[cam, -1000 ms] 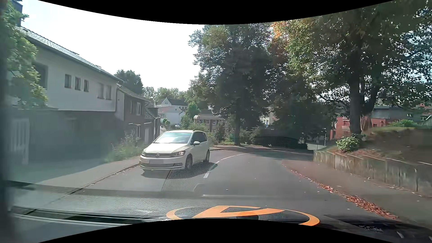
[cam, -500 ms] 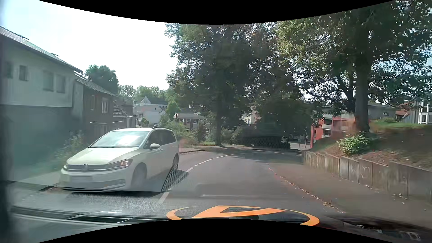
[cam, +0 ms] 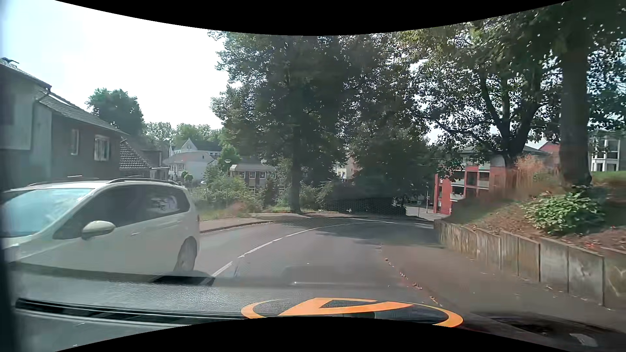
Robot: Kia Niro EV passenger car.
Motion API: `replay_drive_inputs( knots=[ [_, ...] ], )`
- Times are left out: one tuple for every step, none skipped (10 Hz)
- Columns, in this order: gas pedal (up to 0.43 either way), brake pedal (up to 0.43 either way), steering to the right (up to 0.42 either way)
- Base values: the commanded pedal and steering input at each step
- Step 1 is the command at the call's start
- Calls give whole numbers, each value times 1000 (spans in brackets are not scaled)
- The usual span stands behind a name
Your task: Follow the waypoints while adhering to traffic rules and regulations
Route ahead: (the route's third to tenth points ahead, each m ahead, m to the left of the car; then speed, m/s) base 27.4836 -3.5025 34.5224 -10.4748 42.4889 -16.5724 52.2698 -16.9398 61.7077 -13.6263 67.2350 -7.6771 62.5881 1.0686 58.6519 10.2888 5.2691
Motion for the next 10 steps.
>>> replay_drive_inputs(
  knots=[
    [0,140,8],
    [0,134,-2],
    [0,122,-5],
    [0,122,-5],
    [0,116,-6],
    [0,116,-6],
    [0,116,-6],
    [0,116,-3],
    [0,110,5],
    [0,104,12]
  ],
)
